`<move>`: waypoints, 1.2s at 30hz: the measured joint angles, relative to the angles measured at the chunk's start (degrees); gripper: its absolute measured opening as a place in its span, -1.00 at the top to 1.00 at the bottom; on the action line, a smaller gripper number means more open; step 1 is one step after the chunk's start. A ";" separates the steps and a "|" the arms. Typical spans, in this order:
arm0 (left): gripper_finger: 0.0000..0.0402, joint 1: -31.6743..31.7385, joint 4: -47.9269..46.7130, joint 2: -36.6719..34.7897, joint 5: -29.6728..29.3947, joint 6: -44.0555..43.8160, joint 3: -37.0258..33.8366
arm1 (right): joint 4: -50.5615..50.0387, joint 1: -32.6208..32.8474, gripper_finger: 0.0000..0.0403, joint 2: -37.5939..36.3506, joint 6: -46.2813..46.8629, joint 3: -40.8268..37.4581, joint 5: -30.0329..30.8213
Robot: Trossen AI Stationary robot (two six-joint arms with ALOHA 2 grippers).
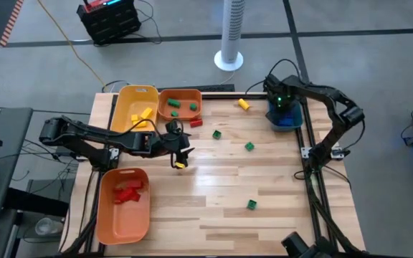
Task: Sort blocks
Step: Put the blue game piece into the blue bin, then put the green game piece into the top orange bin
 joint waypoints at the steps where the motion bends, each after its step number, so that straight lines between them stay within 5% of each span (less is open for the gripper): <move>1: -0.23 0.00 -0.28 0.00 0.00 0.00 0.00 | 0.14 -0.01 0.29 0.07 -0.06 0.00 -0.36; 8: -0.23 0.00 -1.43 0.00 0.57 -0.15 0.00 | -0.77 0.87 0.01 -2.22 -1.06 1.69 -1.29; 21: -0.23 0.02 -0.86 0.52 0.73 -0.23 0.00 | -5.98 6.66 0.08 -17.37 -0.71 9.00 -1.04; 28: -0.17 4.60 2.96 8.54 9.59 1.49 2.46 | -4.22 19.11 0.09 -25.39 3.87 8.46 -1.06; 36: -0.09 9.81 -4.74 21.91 13.03 5.15 16.38 | 2.94 37.64 0.09 -25.89 9.70 4.19 -0.84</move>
